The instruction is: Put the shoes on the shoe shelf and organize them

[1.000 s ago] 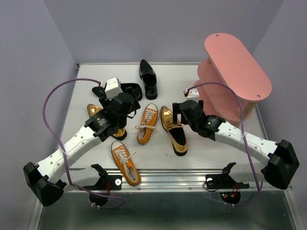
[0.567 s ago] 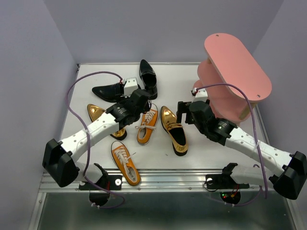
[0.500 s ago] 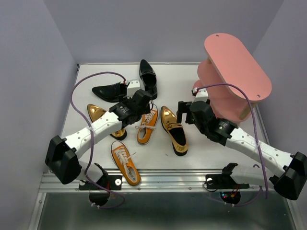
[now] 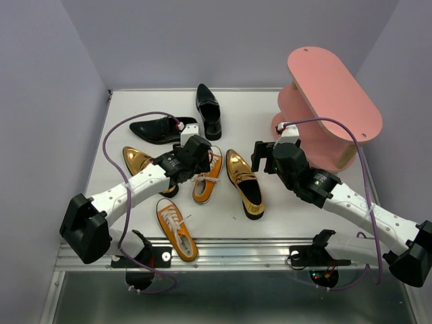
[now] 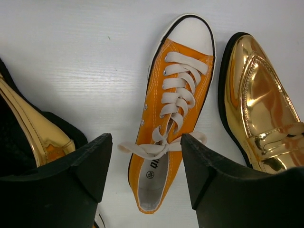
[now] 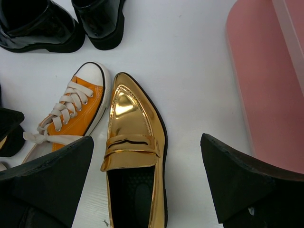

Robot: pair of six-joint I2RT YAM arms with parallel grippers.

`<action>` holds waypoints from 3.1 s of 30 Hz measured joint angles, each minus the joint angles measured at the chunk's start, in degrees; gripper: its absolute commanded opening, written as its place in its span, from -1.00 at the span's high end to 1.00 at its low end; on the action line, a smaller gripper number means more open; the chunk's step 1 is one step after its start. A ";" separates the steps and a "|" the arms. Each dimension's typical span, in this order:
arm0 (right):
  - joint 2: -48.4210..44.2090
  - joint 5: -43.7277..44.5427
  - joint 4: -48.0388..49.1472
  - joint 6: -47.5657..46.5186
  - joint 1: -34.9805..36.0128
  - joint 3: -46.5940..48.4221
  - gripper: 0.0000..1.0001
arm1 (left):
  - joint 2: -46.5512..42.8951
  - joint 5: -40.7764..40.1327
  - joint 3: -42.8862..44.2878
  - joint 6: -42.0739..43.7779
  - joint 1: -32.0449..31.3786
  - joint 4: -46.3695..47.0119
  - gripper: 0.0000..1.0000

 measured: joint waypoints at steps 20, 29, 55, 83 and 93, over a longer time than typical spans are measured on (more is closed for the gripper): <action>0.07 0.04 -0.07 -0.02 0.00 0.02 -1.00 | 22.71 -0.13 32.63 -2.60 13.68 -0.42 -0.46; 0.39 0.20 -0.81 0.00 0.00 0.02 -1.00 | 40.09 -2.08 49.81 -3.19 14.97 -2.91 -0.31; 0.44 0.28 -2.97 0.92 0.02 0.02 -1.00 | 55.04 -0.59 58.16 -0.20 15.39 -4.04 1.00; -2.71 4.92 -5.95 -2.05 0.02 7.48 -1.00 | 29.46 20.20 40.79 26.25 13.20 1.33 1.00; -4.50 5.49 -6.34 -2.80 0.02 8.09 -1.00 | 29.20 24.39 40.74 28.48 9.70 -4.72 1.00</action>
